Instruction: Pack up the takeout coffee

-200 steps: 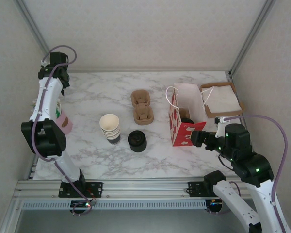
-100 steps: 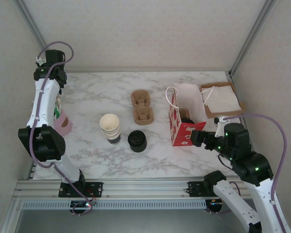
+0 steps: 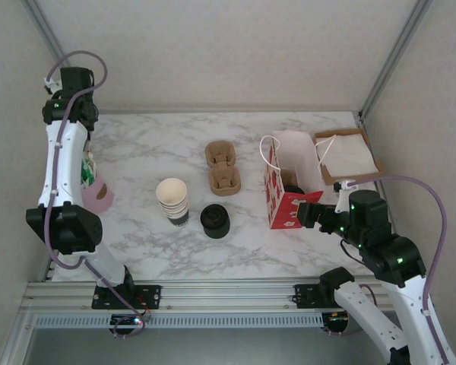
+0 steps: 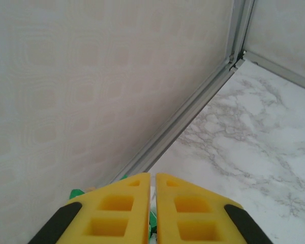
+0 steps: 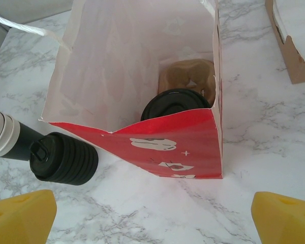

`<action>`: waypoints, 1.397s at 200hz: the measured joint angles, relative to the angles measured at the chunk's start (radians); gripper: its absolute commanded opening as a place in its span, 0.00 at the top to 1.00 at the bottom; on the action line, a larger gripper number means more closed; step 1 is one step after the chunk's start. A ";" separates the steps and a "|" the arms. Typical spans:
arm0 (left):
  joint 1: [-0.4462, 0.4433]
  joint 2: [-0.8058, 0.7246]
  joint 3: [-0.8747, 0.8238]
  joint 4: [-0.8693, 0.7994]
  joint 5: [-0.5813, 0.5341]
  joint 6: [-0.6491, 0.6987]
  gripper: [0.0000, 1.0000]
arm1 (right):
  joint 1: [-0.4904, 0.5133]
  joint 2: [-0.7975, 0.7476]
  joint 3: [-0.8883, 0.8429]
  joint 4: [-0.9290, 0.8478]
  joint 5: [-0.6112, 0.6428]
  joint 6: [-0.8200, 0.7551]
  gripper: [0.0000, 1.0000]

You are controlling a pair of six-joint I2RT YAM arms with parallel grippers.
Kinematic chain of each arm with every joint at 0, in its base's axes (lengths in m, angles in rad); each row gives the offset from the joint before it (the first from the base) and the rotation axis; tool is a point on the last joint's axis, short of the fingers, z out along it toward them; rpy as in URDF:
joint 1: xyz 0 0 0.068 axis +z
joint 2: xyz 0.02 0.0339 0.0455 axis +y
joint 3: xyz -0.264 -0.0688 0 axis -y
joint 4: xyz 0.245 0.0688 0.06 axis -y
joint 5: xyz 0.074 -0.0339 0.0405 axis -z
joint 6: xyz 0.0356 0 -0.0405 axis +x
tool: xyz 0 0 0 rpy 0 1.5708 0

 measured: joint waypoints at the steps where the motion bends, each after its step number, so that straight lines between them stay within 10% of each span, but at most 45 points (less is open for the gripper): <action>1: 0.000 0.000 0.003 -0.002 -0.001 0.000 0.90 | 0.000 0.000 0.000 0.000 0.000 0.000 0.01; 155: 0.000 -0.164 0.235 -0.063 0.187 -0.026 0.93 | 0.000 0.017 0.000 0.001 -0.003 0.015 0.01; 230: -0.019 -0.257 0.122 0.115 0.819 -0.138 0.97 | 0.000 0.017 0.001 0.001 -0.002 0.034 0.01; 279: -0.237 -0.264 0.090 0.249 1.055 -0.216 0.98 | 0.000 0.016 0.002 0.000 0.006 0.043 0.01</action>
